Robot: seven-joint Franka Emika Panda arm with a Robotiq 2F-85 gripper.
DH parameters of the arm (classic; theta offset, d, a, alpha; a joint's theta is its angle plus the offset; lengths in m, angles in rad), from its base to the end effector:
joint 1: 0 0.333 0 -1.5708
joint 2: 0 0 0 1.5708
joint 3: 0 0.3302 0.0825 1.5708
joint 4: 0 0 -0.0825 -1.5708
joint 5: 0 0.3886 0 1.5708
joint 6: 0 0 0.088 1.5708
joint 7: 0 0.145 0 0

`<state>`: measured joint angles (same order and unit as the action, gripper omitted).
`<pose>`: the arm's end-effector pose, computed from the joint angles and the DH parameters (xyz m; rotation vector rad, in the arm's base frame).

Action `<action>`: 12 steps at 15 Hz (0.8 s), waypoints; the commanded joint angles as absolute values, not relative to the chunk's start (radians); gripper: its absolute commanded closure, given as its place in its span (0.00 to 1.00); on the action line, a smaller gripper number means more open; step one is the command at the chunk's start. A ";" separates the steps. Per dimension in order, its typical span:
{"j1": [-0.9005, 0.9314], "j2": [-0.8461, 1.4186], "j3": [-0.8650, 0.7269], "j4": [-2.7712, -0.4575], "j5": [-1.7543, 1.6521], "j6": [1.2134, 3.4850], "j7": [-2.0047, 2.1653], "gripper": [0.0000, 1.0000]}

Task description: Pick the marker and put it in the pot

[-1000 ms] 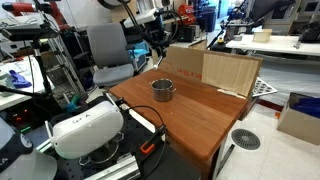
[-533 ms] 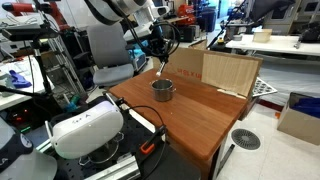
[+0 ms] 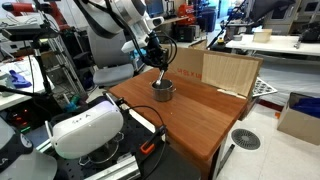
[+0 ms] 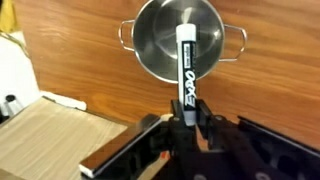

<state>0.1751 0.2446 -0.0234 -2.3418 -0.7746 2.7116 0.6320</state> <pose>0.5275 0.0941 0.2108 2.8115 0.2997 0.3512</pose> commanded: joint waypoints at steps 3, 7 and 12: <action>0.176 0.256 -0.087 -2.370 -0.928 2.787 0.745 0.95; 0.165 0.257 -0.108 -2.379 -0.931 2.789 0.730 0.54; 0.157 0.266 -0.102 -2.379 -0.898 2.777 0.700 0.19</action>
